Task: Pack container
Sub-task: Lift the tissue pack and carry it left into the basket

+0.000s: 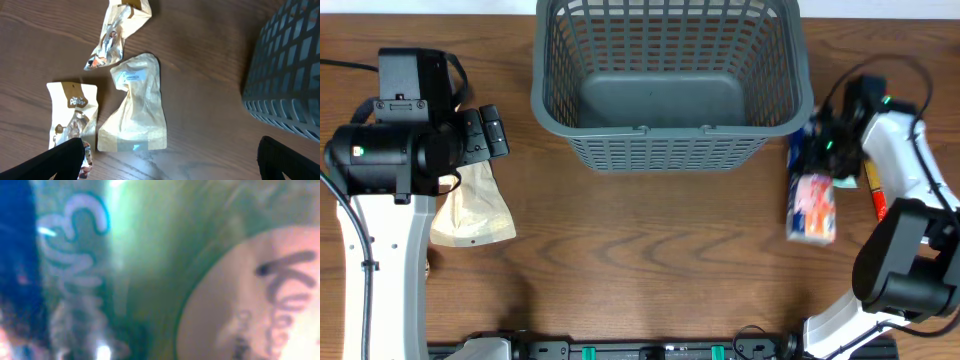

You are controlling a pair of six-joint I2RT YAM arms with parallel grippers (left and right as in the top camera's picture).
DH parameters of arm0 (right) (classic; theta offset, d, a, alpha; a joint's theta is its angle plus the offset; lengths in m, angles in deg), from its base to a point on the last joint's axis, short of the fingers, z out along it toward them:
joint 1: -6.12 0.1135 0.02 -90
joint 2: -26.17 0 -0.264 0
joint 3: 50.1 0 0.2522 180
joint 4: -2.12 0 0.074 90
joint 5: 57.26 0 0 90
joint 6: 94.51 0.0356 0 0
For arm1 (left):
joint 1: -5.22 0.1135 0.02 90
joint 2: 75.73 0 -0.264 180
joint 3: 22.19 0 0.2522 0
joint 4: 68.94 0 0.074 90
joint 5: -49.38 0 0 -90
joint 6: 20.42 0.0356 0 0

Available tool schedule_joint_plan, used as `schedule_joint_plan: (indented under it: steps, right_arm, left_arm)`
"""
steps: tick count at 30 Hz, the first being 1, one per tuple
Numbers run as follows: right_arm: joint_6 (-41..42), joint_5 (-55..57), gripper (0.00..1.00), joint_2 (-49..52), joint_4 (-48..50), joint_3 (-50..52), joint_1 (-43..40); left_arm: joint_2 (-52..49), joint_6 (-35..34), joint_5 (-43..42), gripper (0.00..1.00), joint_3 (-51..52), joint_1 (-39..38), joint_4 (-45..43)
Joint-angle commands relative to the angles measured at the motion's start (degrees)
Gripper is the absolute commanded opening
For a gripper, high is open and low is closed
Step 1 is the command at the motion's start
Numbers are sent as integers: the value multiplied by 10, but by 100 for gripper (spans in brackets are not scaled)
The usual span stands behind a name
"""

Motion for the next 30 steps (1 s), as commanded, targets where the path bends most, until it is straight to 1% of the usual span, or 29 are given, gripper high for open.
schedule_joint_plan:
  steps: [1, 5, 14, 18, 20, 22, 25, 27, 30]
  right_arm:
    - [7, -12, 1, -9, -25, -94, 3]
    - [7, -11, 1, -9, -66, -204, 1]
    - [15, 12, 1, -10, -133, -396, -9]
    - [-1, 2, 1, -20, -146, -467, -6]
    - [-42, -25, 1, -28, -151, -494, 0]
    - [-100, -65, 1, -37, -157, -516, 15]
    - [-249, -139, 1, -49, -187, -544, 54]
    - [-328, -147, 1, -58, -200, -556, 91]
    - [-404, -131, 1, -75, -195, -558, 147]
  left_arm:
    - [0, 5, 0, 100, 2, 2, 2]
    - [0, 5, 0, 100, 1, 2, 2]
    - [0, 5, 0, 100, 1, 2, 6]
    - [0, 5, 0, 100, 1, 2, 8]
    - [0, 5, 0, 100, 2, 2, 9]
    - [0, 5, 0, 100, 1, 2, 10]
    - [0, 5, 0, 100, 1, 2, 10]
    - [0, 5, 0, 100, 1, 2, 10]
    - [0, 5, 0, 100, 1, 2, 14]
